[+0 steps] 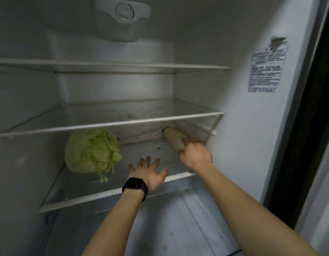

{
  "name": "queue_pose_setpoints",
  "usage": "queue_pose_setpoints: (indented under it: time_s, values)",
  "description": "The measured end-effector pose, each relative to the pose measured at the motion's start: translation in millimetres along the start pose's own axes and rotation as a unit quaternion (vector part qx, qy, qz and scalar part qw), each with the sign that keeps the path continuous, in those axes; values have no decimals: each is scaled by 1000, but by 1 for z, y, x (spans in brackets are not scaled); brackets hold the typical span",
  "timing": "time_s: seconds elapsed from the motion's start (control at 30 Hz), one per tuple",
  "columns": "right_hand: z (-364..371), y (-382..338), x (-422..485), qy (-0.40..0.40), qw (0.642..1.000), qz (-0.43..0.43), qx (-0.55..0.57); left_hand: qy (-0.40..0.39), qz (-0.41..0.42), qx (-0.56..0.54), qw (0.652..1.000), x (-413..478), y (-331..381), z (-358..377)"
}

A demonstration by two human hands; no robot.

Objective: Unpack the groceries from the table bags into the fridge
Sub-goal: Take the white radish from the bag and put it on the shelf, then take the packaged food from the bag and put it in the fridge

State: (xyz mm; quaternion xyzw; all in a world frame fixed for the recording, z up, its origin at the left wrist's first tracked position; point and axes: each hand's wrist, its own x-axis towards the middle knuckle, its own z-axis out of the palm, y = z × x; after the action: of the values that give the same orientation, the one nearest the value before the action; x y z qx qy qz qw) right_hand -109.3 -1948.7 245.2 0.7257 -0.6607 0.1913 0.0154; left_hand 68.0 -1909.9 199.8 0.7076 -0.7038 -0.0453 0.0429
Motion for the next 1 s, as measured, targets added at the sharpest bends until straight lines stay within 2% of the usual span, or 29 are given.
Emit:
queue_pose_setpoints:
  time_s: [0.1,0.23,0.4,0.53,0.6,0.67,0.73,0.83,0.9,1.0]
  values:
    - [-6,1,-16,-20,998,-18,-47,12,1,11,1000,-7,2,-5]
    - [-26,6,-49,14,997,-35,-62,35,3,47,998,-27,8,-14]
    - [-66,18,-106,-66,997,-23,-34,39,-17,20,999,-85,23,-35]
    - [-91,30,-170,-126,989,-66,-26,62,-18,7,998,-165,39,-42]
    - [-100,35,-207,-119,988,-96,3,86,-22,26,996,-210,45,-44]
    - [-107,40,-247,-73,986,-140,58,129,-35,26,991,-259,46,-43]
    - [-107,44,-293,-4,972,-198,123,185,-52,4,981,-314,43,-34]
    - [-100,40,-371,84,923,-278,251,259,-92,-22,961,-408,33,-11]
    - [-92,32,-421,81,898,-303,309,261,-131,-31,956,-473,26,7]
    - [-77,8,-493,35,866,-346,358,240,-215,-11,947,-571,13,40]
